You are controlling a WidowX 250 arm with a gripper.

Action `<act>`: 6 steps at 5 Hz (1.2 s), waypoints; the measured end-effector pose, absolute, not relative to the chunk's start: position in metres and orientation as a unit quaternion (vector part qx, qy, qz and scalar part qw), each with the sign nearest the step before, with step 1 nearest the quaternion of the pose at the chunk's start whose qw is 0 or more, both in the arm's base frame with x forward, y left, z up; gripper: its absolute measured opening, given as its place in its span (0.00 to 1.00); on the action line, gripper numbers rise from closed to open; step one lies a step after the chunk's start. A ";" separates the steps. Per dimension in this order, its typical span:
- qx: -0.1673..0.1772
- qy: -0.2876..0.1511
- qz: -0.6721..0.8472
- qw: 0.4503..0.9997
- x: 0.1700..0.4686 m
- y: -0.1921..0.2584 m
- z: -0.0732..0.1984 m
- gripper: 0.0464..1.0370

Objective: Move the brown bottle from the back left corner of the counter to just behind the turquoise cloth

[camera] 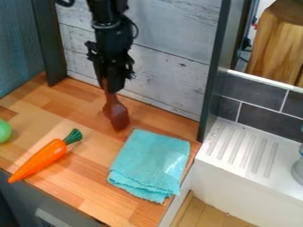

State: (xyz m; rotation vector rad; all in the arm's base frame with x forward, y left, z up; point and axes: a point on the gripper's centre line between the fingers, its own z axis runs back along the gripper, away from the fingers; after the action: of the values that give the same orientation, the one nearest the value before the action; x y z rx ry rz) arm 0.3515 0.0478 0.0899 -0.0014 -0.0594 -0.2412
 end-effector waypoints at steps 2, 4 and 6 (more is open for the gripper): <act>0.022 -0.002 -0.104 0.994 0.356 0.047 0.088 0.35; -0.015 0.020 -0.088 0.996 0.356 0.042 0.086 0.94; -0.014 -0.048 -0.054 0.997 0.323 0.076 0.138 0.96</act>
State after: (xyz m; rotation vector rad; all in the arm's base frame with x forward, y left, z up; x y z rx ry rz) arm 0.3231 0.0758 0.1378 -0.0286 -0.0968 -0.1077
